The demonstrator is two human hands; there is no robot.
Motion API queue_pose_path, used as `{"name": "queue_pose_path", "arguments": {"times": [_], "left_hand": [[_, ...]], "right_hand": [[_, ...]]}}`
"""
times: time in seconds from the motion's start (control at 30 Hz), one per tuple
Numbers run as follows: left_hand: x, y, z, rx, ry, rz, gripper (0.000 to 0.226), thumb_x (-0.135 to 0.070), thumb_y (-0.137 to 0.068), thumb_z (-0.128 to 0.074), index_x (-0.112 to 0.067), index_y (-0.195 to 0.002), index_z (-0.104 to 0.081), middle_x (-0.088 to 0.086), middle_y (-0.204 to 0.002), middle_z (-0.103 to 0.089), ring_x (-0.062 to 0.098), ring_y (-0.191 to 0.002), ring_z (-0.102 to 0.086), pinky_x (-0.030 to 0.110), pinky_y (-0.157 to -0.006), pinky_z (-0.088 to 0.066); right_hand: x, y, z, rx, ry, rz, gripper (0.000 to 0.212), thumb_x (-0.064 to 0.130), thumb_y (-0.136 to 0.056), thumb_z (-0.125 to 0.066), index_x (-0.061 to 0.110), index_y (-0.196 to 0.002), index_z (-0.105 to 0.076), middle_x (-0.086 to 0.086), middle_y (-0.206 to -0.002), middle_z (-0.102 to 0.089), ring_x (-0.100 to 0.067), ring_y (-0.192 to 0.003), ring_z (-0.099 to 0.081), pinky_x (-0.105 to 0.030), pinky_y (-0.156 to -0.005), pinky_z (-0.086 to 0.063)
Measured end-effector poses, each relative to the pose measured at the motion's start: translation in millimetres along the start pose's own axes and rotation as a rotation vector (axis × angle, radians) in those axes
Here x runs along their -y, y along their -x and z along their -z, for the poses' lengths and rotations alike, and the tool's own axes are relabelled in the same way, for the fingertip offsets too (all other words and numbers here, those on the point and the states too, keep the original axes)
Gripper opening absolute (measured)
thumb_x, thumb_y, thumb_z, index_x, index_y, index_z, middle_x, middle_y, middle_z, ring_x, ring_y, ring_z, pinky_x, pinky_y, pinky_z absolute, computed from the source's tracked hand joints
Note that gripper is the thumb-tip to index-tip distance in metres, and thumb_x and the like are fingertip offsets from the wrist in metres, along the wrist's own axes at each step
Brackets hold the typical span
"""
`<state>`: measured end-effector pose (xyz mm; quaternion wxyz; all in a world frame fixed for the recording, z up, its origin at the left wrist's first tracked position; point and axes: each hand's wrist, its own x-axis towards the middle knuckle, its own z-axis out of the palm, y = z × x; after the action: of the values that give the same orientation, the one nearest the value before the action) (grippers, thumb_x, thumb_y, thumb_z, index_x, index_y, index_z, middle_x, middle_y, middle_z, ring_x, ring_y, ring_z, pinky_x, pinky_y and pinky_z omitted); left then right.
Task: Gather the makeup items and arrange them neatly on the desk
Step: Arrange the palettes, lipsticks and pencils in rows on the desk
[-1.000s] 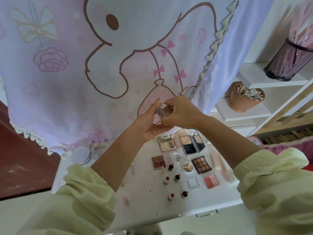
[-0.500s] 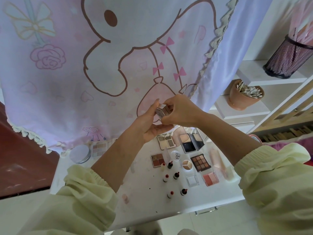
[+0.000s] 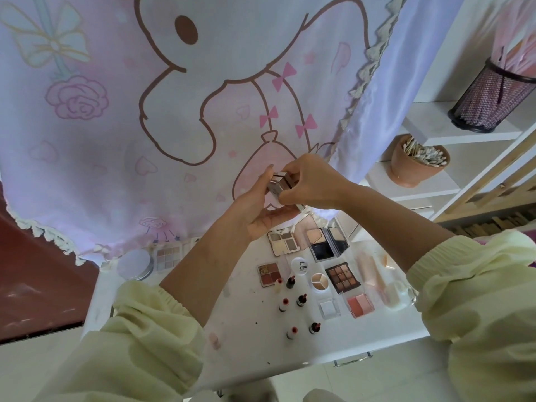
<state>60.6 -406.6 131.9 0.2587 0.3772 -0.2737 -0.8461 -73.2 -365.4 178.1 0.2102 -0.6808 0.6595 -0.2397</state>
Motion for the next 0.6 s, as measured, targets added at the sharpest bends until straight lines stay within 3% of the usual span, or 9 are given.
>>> {"name": "queue_pose_path", "arguments": {"times": [0.13,0.23,0.33,0.4,0.47,0.53,0.6], "left_hand": [[-1,-2,-1,0.016,0.006,0.009,0.052,-0.042,-0.088,-0.065,-0.009,-0.127,-0.056,0.023,-0.117,-0.063,0.039,-0.096,-0.069,0.047,-0.08,-0.059],[-2,-4,2,0.024,0.019,0.032,0.054,-0.045,-0.086,-0.066,-0.01,-0.127,-0.057,0.026,-0.119,-0.061,0.039,-0.098,-0.068,0.047,-0.084,-0.058],[-2,-4,4,0.046,0.021,0.051,0.057,-0.047,-0.086,-0.066,-0.012,-0.129,-0.058,0.027,-0.12,-0.06,0.038,-0.099,-0.068,0.044,-0.079,-0.059],[-1,-2,7,0.079,0.016,0.067,0.057,-0.048,-0.086,-0.065,-0.012,-0.13,-0.057,0.027,-0.12,-0.06,0.037,-0.097,-0.069,0.041,-0.072,-0.06],[0,-1,11,0.1,-0.004,0.083,0.058,-0.048,-0.086,-0.064,-0.012,-0.132,-0.055,0.025,-0.119,-0.062,0.038,-0.097,-0.069,0.041,-0.07,-0.06],[1,1,15,0.104,-0.023,0.103,0.059,-0.049,-0.086,-0.063,-0.013,-0.131,-0.055,0.025,-0.12,-0.061,0.038,-0.097,-0.069,0.041,-0.069,-0.06],[3,2,18,0.113,-0.036,0.112,0.057,-0.049,-0.087,-0.062,-0.012,-0.13,-0.055,0.023,-0.122,-0.06,0.038,-0.096,-0.069,0.041,-0.069,-0.06]], "right_hand": [[-1,0,4,0.022,-0.014,-0.007,0.015,0.012,-0.07,-0.072,0.001,-0.065,-0.064,-0.002,-0.052,-0.051,-0.011,-0.046,-0.04,-0.021,-0.049,-0.035],[-2,-2,8,0.098,-0.05,-0.024,0.015,0.013,-0.072,-0.071,0.014,-0.059,-0.063,0.003,-0.051,-0.049,-0.009,-0.048,-0.04,-0.019,-0.052,-0.035],[-7,-4,11,0.147,-0.138,-0.04,0.011,0.016,-0.068,-0.071,0.025,-0.062,-0.071,0.0,-0.055,-0.057,-0.016,-0.054,-0.046,-0.028,-0.058,-0.039],[-11,-4,12,0.149,-0.181,-0.045,0.012,0.013,-0.07,-0.075,0.024,-0.073,-0.078,-0.007,-0.067,-0.069,-0.031,-0.062,-0.056,-0.04,-0.067,-0.048],[-14,-2,12,0.154,-0.195,-0.04,0.017,0.015,-0.071,-0.078,0.017,-0.088,-0.08,-0.014,-0.083,-0.074,-0.042,-0.083,-0.065,-0.05,-0.086,-0.051],[-17,-2,11,0.178,-0.235,-0.047,0.022,0.02,-0.07,-0.081,0.016,-0.092,-0.08,-0.018,-0.09,-0.074,-0.045,-0.093,-0.064,-0.056,-0.095,-0.048],[-19,0,11,0.196,-0.264,-0.065,0.025,0.018,-0.072,-0.082,0.014,-0.096,-0.079,-0.016,-0.092,-0.075,-0.04,-0.094,-0.067,-0.053,-0.096,-0.049]]}}
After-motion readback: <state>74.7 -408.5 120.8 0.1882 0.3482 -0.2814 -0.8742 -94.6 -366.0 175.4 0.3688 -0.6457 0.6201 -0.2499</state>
